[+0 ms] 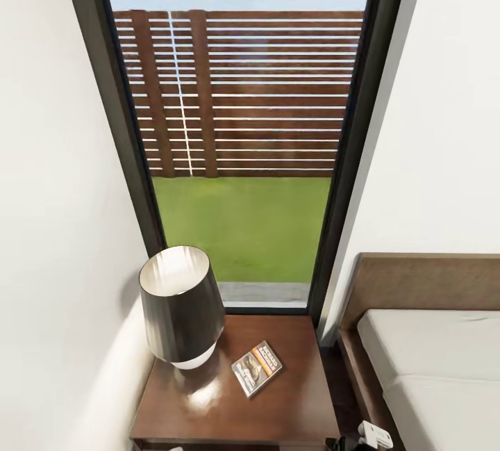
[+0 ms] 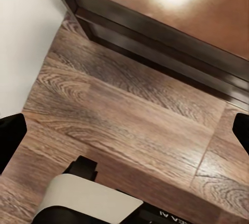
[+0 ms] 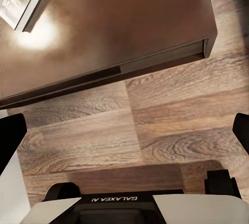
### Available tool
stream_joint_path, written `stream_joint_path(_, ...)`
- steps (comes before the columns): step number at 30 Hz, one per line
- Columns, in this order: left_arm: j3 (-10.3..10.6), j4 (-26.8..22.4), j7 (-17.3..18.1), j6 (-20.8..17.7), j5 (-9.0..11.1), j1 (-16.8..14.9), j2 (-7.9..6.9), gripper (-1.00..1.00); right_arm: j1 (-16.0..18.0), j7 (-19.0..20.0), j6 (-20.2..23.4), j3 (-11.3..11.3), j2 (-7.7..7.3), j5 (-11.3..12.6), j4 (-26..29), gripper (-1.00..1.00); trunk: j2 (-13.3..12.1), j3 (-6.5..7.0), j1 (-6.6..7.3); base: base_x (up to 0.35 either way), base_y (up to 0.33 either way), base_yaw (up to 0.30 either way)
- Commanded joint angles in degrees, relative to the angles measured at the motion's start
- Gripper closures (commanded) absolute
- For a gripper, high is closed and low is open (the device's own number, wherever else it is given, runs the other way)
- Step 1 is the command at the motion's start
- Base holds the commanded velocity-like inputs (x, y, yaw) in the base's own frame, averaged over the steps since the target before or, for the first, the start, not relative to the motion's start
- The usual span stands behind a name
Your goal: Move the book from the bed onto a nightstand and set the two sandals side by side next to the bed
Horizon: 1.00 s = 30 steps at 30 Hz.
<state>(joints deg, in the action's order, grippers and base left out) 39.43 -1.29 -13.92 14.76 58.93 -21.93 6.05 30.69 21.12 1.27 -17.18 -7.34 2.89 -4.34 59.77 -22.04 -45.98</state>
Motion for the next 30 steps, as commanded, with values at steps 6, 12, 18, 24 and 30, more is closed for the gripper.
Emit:
stream_joint_path(6,0.55,-0.03,-0.31,0.10,0.37,-0.03,-0.13,-1.00,0.07,0.24,0.13,-0.26,-0.04,0.29,-0.14,-1.00,0.04,-0.06,0.00,0.000,0.000,0.000)
stream_joint_path(12,0.56,0.05,-0.31,0.06,0.40,-0.02,-0.16,-1.00,0.07,0.23,0.13,-0.26,-0.05,0.29,-0.14,-1.00,0.04,-0.06,0.00,0.000,0.000,0.000)
stream_joint_path(18,0.56,0.00,-0.31,0.08,0.40,-0.01,-0.38,-1.00,0.07,0.24,0.13,-0.25,-0.04,0.28,-0.14,-1.00,0.04,-0.06,0.00,0.000,0.000,0.000)
stream_joint_path(24,0.56,0.04,-0.31,0.07,0.40,0.00,-0.42,-1.00,0.07,0.23,0.13,-0.26,-0.04,0.28,-0.14,-1.00,0.04,-0.06,0.00,0.000,0.000,0.000)
stream_joint_path(30,0.56,0.06,-0.31,0.01,0.48,0.00,-0.42,-1.00,0.07,0.24,0.13,-0.27,-0.05,0.29,-0.14,-1.00,0.04,-0.06,0.00,0.000,0.000,0.000)
